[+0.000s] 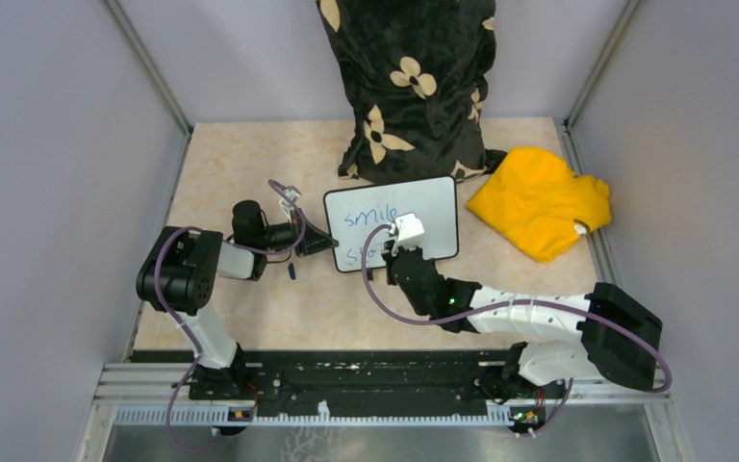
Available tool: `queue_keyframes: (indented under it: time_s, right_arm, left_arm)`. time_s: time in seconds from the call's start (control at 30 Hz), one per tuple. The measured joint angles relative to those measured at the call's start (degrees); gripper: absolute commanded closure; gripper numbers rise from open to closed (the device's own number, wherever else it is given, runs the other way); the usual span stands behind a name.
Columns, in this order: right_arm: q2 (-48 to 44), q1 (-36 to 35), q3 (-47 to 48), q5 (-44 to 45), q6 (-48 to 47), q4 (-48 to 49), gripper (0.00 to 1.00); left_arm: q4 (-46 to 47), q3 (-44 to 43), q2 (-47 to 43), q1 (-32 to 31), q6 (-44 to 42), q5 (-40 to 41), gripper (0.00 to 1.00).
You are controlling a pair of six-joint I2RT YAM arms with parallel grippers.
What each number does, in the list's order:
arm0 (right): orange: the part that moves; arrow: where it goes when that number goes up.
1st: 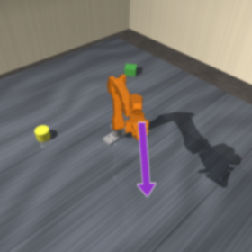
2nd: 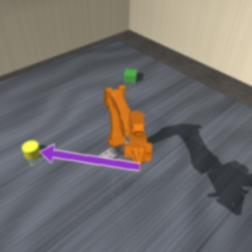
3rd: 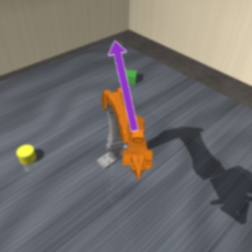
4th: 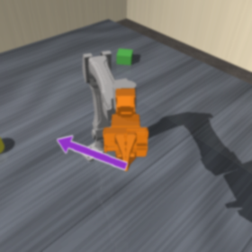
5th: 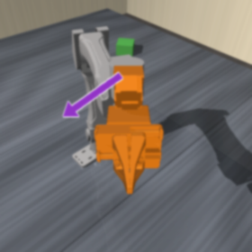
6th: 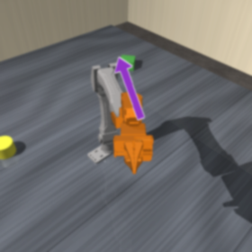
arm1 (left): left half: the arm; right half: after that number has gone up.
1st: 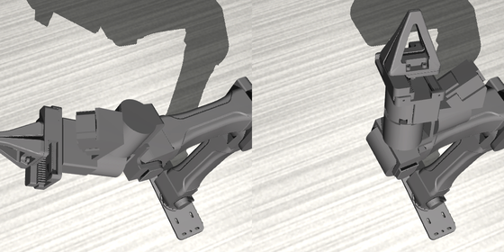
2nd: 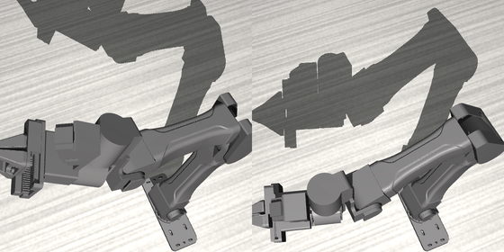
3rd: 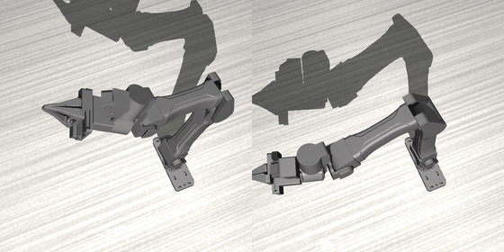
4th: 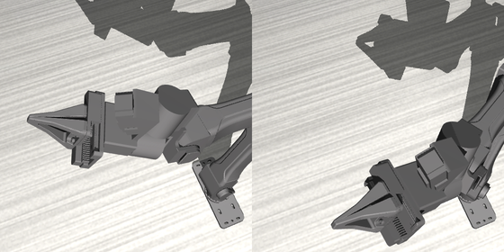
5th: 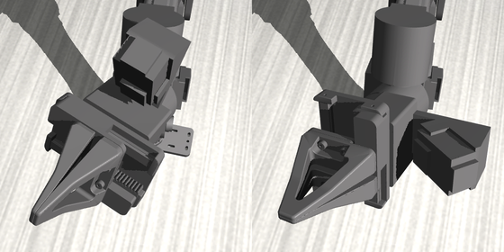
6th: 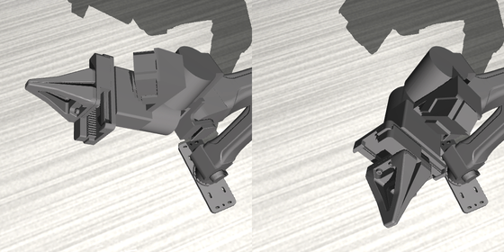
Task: Write a sentence on the whiteboard
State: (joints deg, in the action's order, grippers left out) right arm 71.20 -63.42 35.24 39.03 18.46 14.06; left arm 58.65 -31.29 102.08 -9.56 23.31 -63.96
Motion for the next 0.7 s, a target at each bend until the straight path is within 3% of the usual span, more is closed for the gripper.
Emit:
queue_keyframes:
  time_s: [0.7]
  right_arm:
    - [0.8,0.2,-1.2,0.1,2.2,-0.5,1.0]
  left_arm:
    - [-0.1,0.0,0.0,0.0,0.0,0.1,1.0]
